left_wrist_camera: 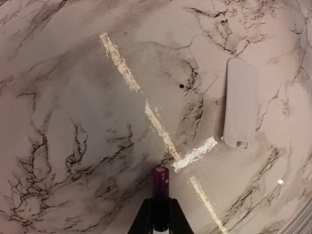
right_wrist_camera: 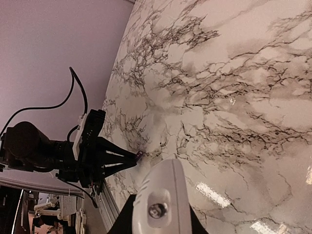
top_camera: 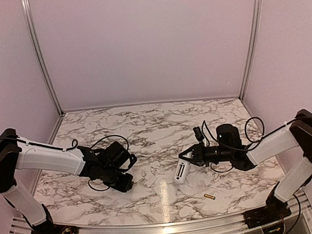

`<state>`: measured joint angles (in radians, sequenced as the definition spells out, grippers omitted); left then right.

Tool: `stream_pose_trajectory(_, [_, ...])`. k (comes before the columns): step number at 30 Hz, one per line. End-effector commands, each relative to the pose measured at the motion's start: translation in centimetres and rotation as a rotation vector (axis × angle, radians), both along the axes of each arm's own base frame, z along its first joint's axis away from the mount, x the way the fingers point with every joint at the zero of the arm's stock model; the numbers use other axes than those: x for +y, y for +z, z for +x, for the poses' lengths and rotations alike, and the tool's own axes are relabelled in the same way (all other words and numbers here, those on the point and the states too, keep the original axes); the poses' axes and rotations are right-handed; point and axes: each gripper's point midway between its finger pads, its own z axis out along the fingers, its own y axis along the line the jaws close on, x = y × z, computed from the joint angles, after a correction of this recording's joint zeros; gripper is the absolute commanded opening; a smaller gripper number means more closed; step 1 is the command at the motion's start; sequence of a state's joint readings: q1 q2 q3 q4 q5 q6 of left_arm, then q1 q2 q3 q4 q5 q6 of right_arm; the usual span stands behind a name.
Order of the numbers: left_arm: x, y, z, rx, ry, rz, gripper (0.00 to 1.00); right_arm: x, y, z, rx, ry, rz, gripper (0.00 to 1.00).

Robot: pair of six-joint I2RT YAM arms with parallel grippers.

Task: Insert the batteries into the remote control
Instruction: Pick up the battery from the center of the board, then place the battery in the battery compartment.

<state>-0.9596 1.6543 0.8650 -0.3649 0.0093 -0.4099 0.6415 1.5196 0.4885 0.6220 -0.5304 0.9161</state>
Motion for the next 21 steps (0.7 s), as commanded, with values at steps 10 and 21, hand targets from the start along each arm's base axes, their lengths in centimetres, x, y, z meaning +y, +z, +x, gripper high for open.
stream_pose_trajectory(10, [-9.9, 9.7, -3.0, 0.237, -0.007, -0.358, 0.0, 3.0, -0.3, -1.3, 0.137, 0.037, 0.098, 0.0])
stream_pose_trajectory(21, [-14.2, 9.1, -4.8, 0.286, -0.06, -0.321, 0.0, 3.9, -1.3, -2.0, 0.181, 0.025, 0.09, 0.0])
